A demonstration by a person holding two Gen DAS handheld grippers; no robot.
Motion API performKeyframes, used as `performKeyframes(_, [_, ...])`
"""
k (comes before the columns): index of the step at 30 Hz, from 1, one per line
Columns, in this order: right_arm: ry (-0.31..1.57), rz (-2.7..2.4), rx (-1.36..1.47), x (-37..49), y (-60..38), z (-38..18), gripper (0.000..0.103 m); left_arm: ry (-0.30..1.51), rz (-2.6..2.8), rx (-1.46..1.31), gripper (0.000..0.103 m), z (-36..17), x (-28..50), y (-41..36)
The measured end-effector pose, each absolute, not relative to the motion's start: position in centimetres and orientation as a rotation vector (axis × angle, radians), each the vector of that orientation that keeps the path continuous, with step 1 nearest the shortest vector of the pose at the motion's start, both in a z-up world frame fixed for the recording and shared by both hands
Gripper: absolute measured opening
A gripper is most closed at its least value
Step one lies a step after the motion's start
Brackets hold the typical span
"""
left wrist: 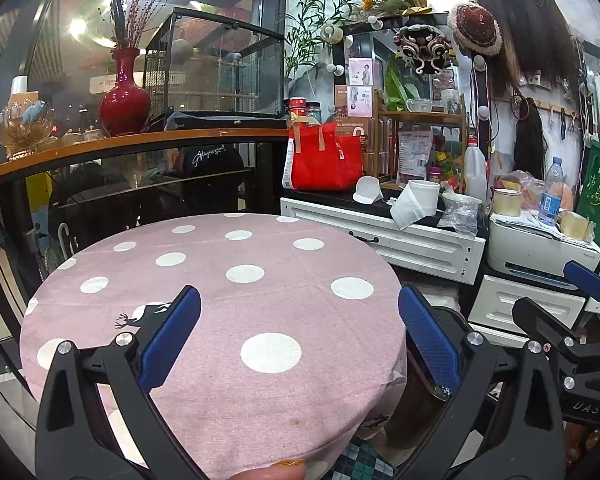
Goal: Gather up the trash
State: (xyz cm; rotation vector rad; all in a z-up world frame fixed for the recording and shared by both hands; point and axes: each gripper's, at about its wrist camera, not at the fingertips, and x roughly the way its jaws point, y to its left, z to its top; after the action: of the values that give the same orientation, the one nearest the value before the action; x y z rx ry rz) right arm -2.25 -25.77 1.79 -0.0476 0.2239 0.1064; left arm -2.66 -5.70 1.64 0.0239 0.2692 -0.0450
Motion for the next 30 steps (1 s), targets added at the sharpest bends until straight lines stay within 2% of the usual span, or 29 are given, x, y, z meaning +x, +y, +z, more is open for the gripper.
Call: performKeyframes(30, [0.234, 0.103, -0.043, -2.04, -26.18, 1.53, 0.097, 0.302, -0.064, 0.003, 0.097, 1.41, -2.33, -5.68])
